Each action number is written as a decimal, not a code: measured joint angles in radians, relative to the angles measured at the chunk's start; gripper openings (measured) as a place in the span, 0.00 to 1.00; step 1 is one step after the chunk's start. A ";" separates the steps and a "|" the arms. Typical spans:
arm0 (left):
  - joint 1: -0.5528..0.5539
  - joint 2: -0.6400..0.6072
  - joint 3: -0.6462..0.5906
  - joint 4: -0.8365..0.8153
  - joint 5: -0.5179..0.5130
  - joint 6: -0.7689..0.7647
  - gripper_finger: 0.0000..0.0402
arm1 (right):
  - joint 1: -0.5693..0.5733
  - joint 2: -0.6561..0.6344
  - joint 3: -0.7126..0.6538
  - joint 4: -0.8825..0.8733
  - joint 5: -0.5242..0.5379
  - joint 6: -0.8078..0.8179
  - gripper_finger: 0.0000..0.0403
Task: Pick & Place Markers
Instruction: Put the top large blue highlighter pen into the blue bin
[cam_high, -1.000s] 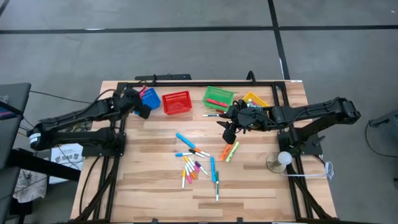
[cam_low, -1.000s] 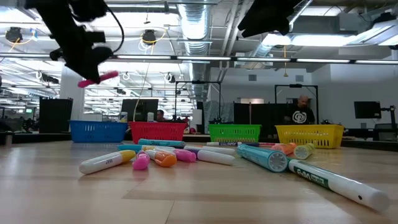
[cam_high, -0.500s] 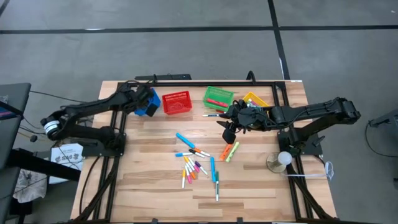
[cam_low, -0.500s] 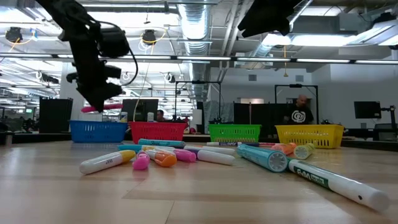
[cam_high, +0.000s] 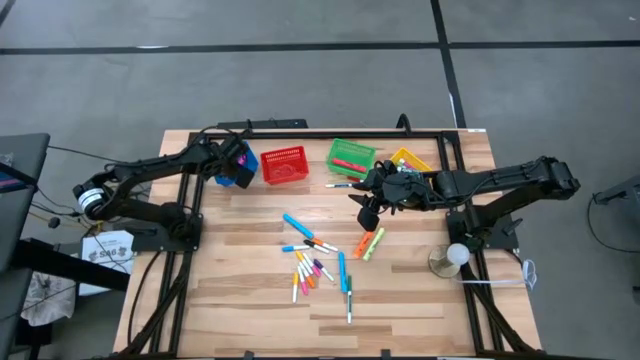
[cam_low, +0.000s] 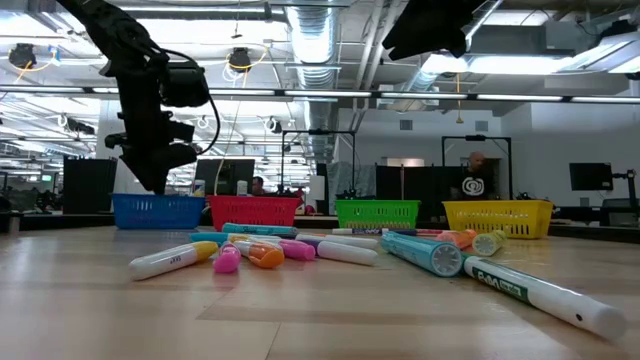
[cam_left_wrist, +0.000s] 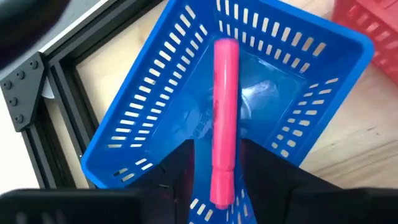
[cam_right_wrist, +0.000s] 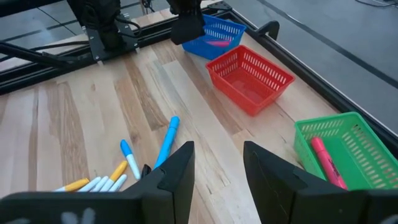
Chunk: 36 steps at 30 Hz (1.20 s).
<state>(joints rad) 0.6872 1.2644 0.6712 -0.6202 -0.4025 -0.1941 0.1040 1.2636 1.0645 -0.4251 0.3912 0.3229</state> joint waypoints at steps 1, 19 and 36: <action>0.000 0.000 0.000 -0.001 0.002 0.003 0.34 | 0.000 0.000 0.000 0.000 0.000 0.000 0.31; -0.103 -0.171 0.000 -0.009 0.077 0.014 0.42 | 0.000 0.000 0.000 0.000 -0.002 0.010 0.32; -0.413 -0.366 0.001 0.202 0.501 0.402 0.42 | 0.000 0.000 0.000 0.000 -0.001 0.009 0.32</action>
<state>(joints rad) 0.2744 0.8982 0.6720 -0.4185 0.0982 0.2080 0.1040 1.2636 1.0643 -0.4250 0.3901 0.3321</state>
